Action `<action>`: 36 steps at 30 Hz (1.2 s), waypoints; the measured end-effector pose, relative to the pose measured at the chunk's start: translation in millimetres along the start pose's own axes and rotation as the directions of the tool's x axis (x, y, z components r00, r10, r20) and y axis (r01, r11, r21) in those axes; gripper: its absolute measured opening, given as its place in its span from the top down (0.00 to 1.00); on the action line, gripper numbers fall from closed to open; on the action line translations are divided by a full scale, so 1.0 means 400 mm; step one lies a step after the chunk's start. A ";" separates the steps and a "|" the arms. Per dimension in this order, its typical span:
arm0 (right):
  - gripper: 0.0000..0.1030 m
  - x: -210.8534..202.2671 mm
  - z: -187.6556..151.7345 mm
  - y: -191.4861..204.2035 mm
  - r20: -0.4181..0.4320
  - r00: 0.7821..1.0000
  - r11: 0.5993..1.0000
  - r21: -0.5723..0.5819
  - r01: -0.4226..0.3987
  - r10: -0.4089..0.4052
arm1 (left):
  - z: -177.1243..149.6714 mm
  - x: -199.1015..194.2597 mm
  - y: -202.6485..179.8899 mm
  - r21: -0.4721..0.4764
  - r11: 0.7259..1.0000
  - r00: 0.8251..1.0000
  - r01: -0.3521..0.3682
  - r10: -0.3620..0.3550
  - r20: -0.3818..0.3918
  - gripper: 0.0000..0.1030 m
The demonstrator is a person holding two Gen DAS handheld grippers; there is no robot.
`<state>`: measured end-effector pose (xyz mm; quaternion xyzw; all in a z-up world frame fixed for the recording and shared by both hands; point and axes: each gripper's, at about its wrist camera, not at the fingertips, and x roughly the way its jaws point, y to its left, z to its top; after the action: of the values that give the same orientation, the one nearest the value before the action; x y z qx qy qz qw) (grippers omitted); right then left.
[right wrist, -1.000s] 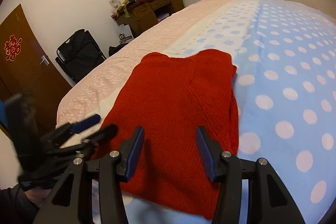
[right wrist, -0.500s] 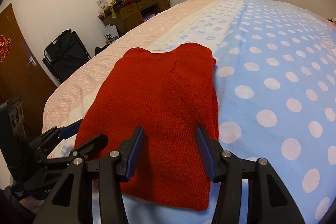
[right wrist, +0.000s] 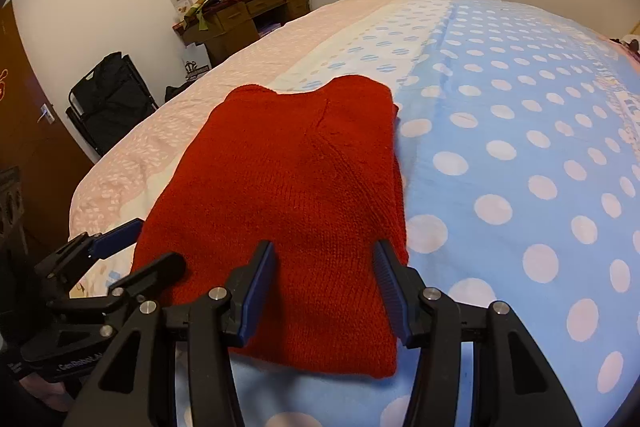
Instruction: Fold small clothes
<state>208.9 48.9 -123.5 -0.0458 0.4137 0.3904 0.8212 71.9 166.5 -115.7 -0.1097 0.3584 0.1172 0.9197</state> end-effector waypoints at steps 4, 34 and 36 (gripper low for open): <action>0.37 -0.056 0.007 0.020 0.065 0.996 0.998 0.000 0.062 -0.062 | 0.019 -0.046 0.006 -0.006 1.000 0.999 -0.011 0.012 0.052 0.23; 0.34 -0.212 0.012 0.081 0.247 0.953 0.980 -0.041 0.194 -0.178 | 0.077 -0.159 0.025 -0.025 0.999 0.977 -0.034 0.038 0.211 0.03; 0.34 -0.215 0.010 0.082 0.248 0.953 0.981 -0.039 0.190 -0.175 | 0.076 -0.159 0.024 -0.025 0.999 0.976 -0.034 0.038 0.212 0.03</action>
<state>158.9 21.1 -51.3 -0.0611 0.2915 0.3283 0.8964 42.9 175.8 -51.5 -0.1000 0.2586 0.1487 0.9492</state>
